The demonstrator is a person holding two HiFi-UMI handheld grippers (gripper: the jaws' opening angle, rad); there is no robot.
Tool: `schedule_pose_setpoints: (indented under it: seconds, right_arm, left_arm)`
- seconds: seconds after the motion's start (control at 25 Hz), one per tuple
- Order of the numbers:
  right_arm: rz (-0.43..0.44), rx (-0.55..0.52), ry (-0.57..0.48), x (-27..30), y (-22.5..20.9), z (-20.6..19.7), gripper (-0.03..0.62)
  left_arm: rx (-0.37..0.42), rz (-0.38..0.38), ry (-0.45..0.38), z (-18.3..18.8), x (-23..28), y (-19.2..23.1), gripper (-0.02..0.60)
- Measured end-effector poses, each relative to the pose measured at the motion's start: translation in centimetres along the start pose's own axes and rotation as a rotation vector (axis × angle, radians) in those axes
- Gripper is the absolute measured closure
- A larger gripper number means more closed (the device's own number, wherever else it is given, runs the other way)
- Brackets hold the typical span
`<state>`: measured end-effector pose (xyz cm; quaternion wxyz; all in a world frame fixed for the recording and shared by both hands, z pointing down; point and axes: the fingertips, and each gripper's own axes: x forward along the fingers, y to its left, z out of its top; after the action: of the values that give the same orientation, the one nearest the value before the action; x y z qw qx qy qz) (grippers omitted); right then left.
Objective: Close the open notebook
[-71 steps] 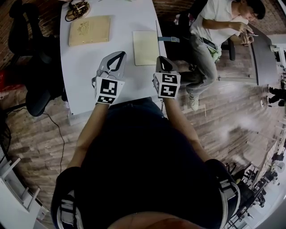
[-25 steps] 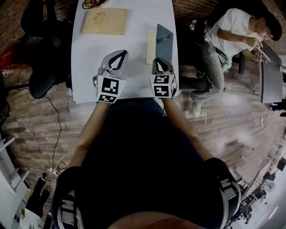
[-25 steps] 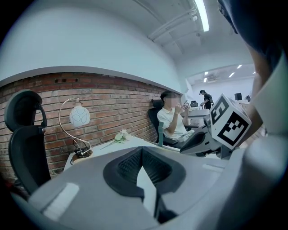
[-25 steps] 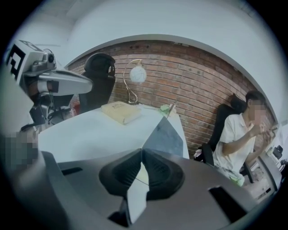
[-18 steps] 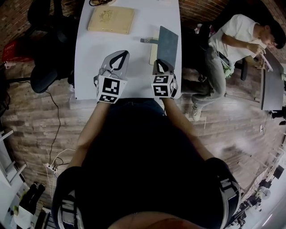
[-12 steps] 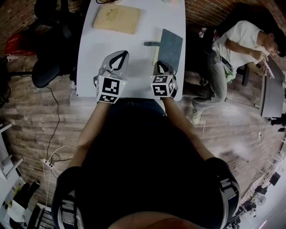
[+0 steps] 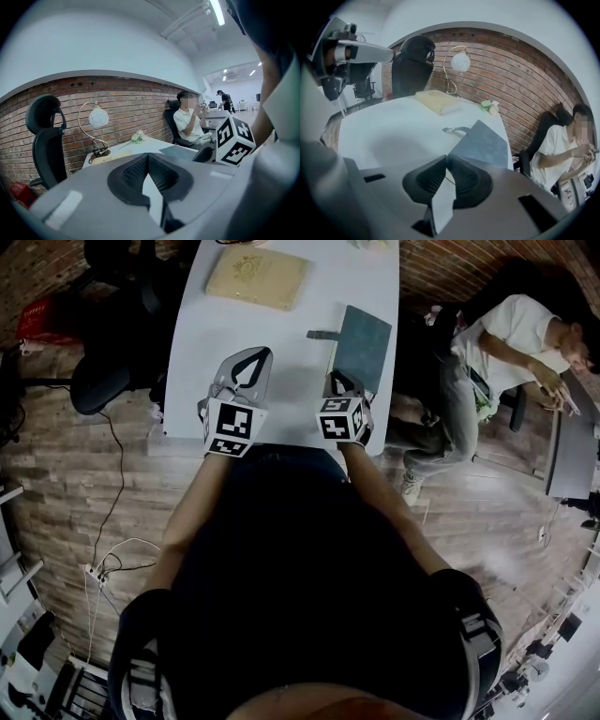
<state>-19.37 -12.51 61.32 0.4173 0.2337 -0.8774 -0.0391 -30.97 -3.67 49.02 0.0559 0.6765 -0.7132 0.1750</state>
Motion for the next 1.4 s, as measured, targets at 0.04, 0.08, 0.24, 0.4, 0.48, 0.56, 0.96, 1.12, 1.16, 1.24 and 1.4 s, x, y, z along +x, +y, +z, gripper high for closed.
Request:
schedule_pose_setpoints:
  seconds: [0.04, 0.08, 0.24, 0.4, 0.48, 0.56, 0.96, 1.12, 1.16, 1.24, 1.4]
  right_arm:
    - [0.002, -0.002, 0.004, 0.1, 0.1, -0.1, 0.568]
    - [0.003, -0.005, 0.008, 0.3, 0.1, -0.2, 0.568]
    - [0.012, -0.013, 0.019, 0.7, 0.4, -0.3, 0.565]
    - [0.024, -0.013, 0.037, 1.0, 0.6, -0.6, 0.56]
    - [0.032, -0.015, 0.046, 1.2, 0.8, -0.7, 0.559]
    - [0.042, -0.019, 0.055, 1.3, 0.9, -0.8, 0.557]
    - [0.17, 0.057, 0.012, 0.6, 1.1, 0.3, 0.508]
    - [0.092, 0.163, -0.173, -3.7, -2.9, 4.7, 0.575]
    - [0.073, 0.198, -0.225, -5.1, -4.2, 5.9, 0.58]
    - [0.034, 0.263, -0.331, -8.2, -7.0, 8.0, 0.582]
    - [-0.096, 0.341, -0.538, -15.2, -13.3, 12.1, 0.582]
  left_arm:
    - [0.0, 0.001, 0.002, -0.1, 0.0, 0.0, 0.575]
    - [-0.001, 0.003, 0.004, -0.2, 0.0, 0.1, 0.575]
    - [-0.005, 0.013, 0.008, -0.3, -0.1, 0.4, 0.575]
    - [-0.001, 0.019, 0.005, -0.2, -0.1, 0.5, 0.575]
    - [0.001, 0.02, 0.005, -0.1, -0.1, 0.4, 0.575]
    - [-0.001, 0.02, 0.008, -0.2, -0.1, 0.3, 0.575]
    - [0.004, 0.01, -0.001, 0.8, 1.1, -0.8, 0.575]
    - [0.008, -0.01, -0.055, 3.8, 2.1, -1.6, 0.575]
    - [0.005, -0.01, -0.072, 4.8, 2.3, -1.7, 0.575]
    - [-0.007, -0.004, -0.114, 7.1, 2.3, -2.0, 0.575]
    - [-0.019, 0.004, -0.229, 13.8, 2.6, -2.2, 0.575]
